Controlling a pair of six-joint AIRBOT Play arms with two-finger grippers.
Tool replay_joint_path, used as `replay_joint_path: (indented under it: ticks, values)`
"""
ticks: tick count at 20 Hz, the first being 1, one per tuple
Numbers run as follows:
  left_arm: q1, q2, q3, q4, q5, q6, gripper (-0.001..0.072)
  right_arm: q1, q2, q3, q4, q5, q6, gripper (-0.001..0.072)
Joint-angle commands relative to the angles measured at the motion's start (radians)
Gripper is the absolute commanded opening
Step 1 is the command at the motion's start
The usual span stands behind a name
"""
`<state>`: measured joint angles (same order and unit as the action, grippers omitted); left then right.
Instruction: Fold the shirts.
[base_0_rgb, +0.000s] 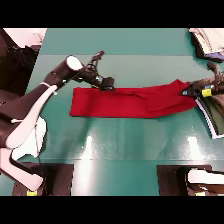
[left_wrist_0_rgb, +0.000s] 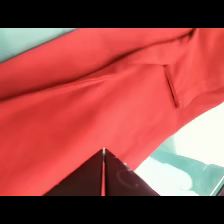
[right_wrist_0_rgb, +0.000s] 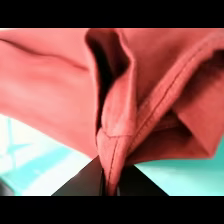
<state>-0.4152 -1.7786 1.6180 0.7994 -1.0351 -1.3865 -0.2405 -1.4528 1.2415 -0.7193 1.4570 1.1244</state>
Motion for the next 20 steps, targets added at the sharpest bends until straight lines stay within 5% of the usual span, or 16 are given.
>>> replay_joint_path:
  ticks: [1, 13, 20]
  values:
    - [-0.069, -0.148, 0.152, 0.001, -0.032, -0.024, 0.0024, 0.068, 0.068, 0.08, 0.115, 0.037, 0.051, 0.0009]
    - [-0.103, -0.277, 0.224, 0.01, -0.001, -0.054, 0.0024, 0.448, -0.101, 0.605, 0.112, 0.109, 0.143, 0.001]
    - [-0.097, -0.269, 0.225, 0.033, -0.037, -0.053, 0.0024, 0.594, -0.209, 0.81, -0.042, 0.13, 0.162, 0.0009]
